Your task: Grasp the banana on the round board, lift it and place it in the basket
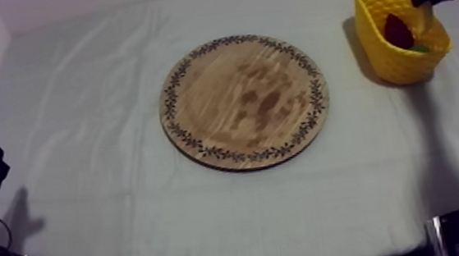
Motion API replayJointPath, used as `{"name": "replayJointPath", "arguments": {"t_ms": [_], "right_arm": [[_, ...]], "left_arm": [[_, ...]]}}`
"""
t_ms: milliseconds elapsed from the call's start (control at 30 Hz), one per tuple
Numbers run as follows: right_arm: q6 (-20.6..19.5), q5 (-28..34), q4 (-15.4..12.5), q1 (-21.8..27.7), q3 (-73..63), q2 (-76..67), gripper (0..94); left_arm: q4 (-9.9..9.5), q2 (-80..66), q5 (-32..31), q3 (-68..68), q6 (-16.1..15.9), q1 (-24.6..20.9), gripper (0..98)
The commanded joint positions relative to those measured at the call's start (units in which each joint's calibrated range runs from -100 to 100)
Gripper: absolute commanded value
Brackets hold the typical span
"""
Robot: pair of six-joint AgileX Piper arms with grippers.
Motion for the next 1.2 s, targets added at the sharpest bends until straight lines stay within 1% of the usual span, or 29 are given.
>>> {"name": "replayJointPath", "arguments": {"t_ms": [0,133,167,267,300,400,500,633,667,700,733,767,833,967,1167], "right_arm": [[-0.2,0.2,0.3,-0.2,-1.5,2.3,23.8],[-0.8,-0.5,0.6,-0.8,-2.3,4.1,25.2],[-1.2,-0.9,0.8,-0.9,-2.1,4.3,27.3],[-3.6,-3.2,2.1,-1.3,-0.5,4.2,38.4],[-4.6,-4.1,2.7,-1.4,0.2,4.1,39.6],[-6.2,-6.2,4.0,-1.8,2.0,3.3,40.4],[-6.6,-6.2,4.8,-2.4,2.7,2.6,40.1],[-7.4,-4.8,6.4,-3.9,3.6,1.2,35.9],[-7.7,-5.5,6.6,-4.1,4.5,0.5,31.0],[-8.0,-6.6,6.6,-4.1,5.8,-0.4,22.0],[-8.3,-8.0,6.4,-4.0,7.4,-1.5,15.6],[-8.6,-9.4,6.1,-3.8,9.2,-2.8,11.2],[-8.8,-12.1,5.4,-3.5,13.0,-5.7,5.9],[-8.3,-15.0,4.4,-3.1,20.5,-12.2,2.0],[-6.1,-16.6,2.5,-3.3,32.4,-23.7,1.0]], "left_arm": [[0.00,0.0,-0.1,0.0,0.0,0.0,0.1],[0.00,0.0,-0.1,0.0,0.0,0.0,0.1],[0.00,0.0,-0.1,0.0,0.0,0.0,0.1],[0.00,0.0,-0.1,0.0,0.0,0.0,0.1],[0.00,0.0,-0.1,0.0,0.0,0.0,0.1],[0.00,0.0,-0.1,0.0,0.0,0.0,0.1],[0.00,0.0,-0.1,0.0,0.0,0.0,0.1],[0.00,0.0,-0.1,0.0,0.0,0.0,0.1],[0.00,0.0,-0.1,0.0,0.0,0.0,0.1],[0.00,0.0,-0.1,0.0,0.0,0.0,0.1],[0.00,0.0,-0.1,0.0,0.0,0.0,0.1],[0.00,0.0,-0.1,0.0,0.0,0.0,0.1],[0.00,0.0,-0.1,0.0,0.0,0.0,0.1],[0.00,0.0,-0.1,0.0,0.0,0.0,0.1],[0.00,0.0,-0.1,0.0,0.0,0.0,0.1]]}}
